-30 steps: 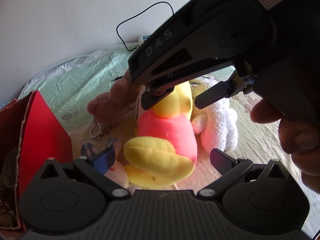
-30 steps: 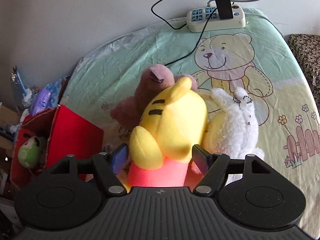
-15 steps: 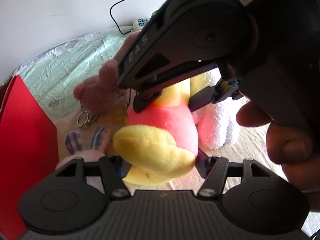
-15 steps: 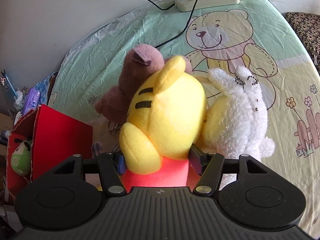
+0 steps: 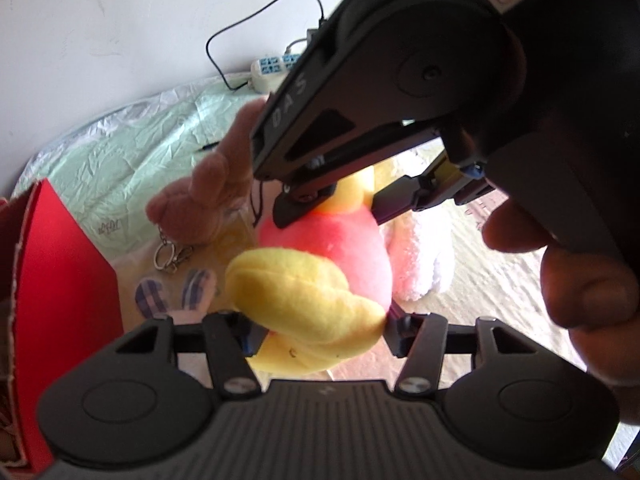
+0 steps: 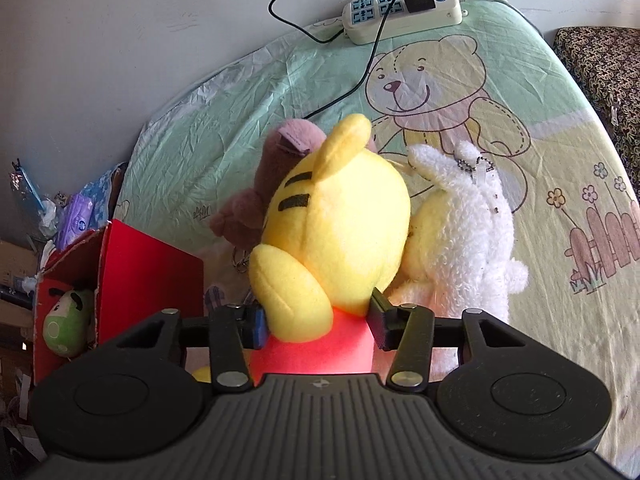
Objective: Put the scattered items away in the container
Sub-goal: 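Grasp the yellow-and-pink bear plush with the right gripper and lift, then carry the yellow-and-pink bear plush with the right gripper over the red box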
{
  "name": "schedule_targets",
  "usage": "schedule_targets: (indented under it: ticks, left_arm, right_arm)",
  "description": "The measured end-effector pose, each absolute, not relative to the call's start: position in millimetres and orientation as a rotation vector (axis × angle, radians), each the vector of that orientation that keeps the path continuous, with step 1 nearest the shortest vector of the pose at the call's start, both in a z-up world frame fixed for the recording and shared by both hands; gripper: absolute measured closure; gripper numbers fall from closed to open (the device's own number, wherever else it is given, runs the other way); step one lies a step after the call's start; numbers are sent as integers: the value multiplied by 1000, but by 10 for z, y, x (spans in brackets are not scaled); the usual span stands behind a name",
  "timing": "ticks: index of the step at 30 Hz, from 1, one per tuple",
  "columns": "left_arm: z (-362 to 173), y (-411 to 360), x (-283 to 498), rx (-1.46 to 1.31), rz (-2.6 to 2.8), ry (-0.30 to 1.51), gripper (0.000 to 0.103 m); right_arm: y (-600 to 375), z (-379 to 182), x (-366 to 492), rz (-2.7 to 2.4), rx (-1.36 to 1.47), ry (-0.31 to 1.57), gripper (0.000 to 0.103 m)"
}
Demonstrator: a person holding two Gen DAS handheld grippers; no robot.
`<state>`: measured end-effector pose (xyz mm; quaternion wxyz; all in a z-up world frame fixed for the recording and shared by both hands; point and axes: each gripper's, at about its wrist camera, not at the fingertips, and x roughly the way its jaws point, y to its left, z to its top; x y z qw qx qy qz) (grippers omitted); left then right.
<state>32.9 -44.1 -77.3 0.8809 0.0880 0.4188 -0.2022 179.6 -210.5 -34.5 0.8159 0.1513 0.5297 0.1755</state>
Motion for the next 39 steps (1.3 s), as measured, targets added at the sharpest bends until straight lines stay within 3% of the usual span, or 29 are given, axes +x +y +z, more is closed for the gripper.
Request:
schedule_targets:
  ticks: [16, 39]
  left_arm:
    - [-310, -396, -308, 170, -412, 766, 46]
    - [46, 89, -533, 167, -322, 672, 46]
  right_arm:
    - [-2199, 60, 1173, 407, 334, 1014, 53]
    - [-1811, 425, 780, 520, 368, 879, 53]
